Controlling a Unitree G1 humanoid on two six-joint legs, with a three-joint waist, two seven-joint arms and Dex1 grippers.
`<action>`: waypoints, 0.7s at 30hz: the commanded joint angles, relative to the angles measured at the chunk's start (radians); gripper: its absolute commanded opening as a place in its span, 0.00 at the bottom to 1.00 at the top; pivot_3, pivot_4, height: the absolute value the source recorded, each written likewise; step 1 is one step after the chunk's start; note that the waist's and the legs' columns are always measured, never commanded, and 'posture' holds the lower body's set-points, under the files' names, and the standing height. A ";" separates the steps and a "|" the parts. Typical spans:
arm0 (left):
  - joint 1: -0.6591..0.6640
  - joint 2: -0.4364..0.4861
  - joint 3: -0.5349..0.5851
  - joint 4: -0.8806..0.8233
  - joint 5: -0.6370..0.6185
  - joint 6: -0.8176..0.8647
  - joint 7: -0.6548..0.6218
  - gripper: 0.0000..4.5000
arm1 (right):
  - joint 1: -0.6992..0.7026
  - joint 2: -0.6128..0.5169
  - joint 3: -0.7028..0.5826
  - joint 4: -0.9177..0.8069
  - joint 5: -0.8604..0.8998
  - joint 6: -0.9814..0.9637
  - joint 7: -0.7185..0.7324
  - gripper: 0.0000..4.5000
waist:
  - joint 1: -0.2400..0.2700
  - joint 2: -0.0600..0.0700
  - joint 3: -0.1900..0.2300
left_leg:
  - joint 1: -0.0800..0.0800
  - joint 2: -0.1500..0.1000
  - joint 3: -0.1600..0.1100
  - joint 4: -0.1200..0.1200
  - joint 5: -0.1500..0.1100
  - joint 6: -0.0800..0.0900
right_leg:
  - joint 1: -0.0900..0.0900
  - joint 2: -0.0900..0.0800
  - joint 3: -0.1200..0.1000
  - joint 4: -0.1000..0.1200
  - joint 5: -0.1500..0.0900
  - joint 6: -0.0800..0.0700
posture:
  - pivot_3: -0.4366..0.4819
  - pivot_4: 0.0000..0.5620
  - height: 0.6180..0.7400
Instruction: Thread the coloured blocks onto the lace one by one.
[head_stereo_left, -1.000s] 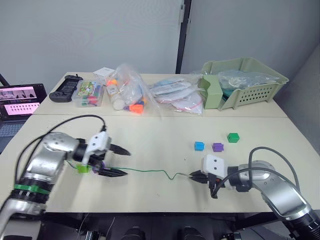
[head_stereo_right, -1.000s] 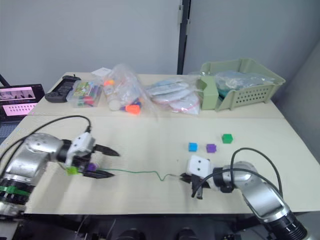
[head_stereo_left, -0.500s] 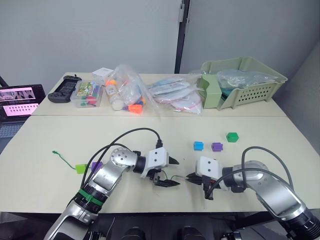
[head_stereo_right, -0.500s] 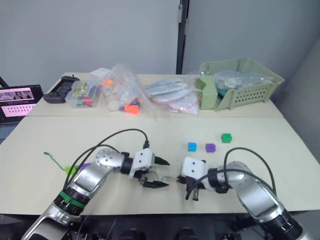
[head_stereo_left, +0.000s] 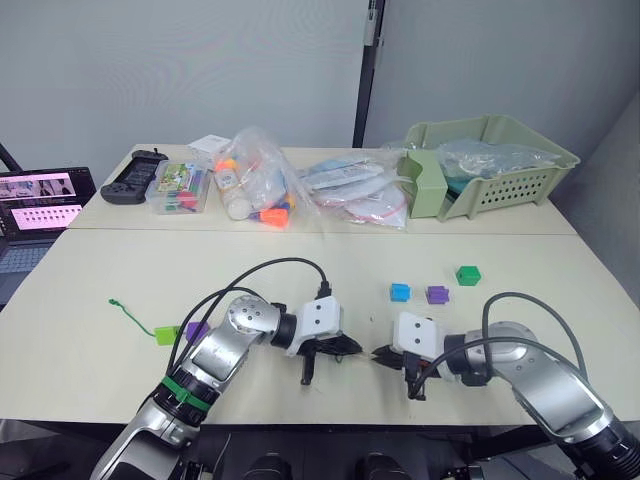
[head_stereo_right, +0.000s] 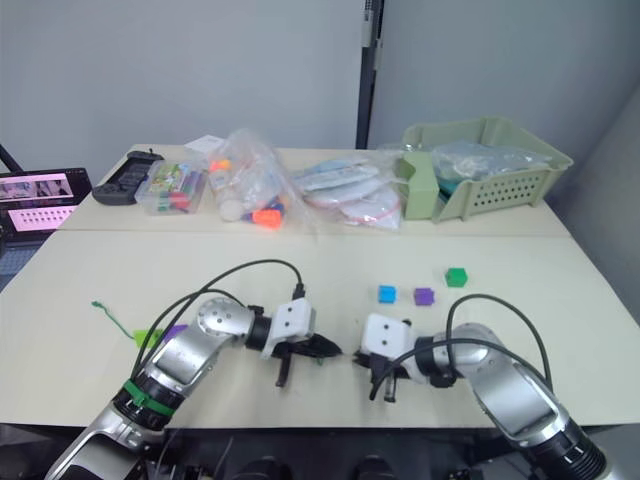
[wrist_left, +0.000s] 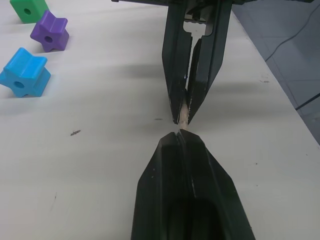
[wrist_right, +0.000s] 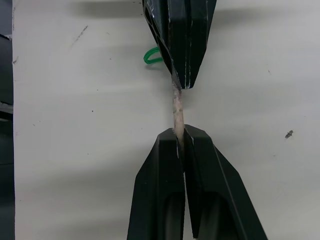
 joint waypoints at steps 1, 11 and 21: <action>-0.021 0.001 -0.005 -0.016 0.001 0.000 -0.006 0.00 | -0.006 0.001 -0.016 -0.033 0.010 0.004 -0.003 0.00 | 0.000 0.000 0.000 | 0.000 0.000 0.000 0.000 0.000 0.000 | 0.000 0.000 0.000 0.000 0.000 0.000 | 0.48 0.27 1.00; -0.038 0.000 0.015 -0.033 -0.024 0.024 -0.016 0.00 | 0.000 -0.004 -0.016 -0.037 0.008 0.005 -0.004 0.00 | 0.000 0.000 0.000 | 0.000 0.000 0.000 0.000 0.000 0.000 | 0.000 0.000 0.000 0.000 0.000 0.000 | 0.48 0.27 1.00; -0.109 0.063 -0.068 -0.119 0.036 0.124 -0.046 0.46 | 0.002 -0.007 -0.015 -0.041 0.007 0.017 -0.004 0.00 | -0.001 0.000 0.000 | 0.000 0.000 0.000 0.000 0.000 0.000 | 0.001 0.000 0.000 0.000 0.000 0.000 | 0.48 0.27 1.00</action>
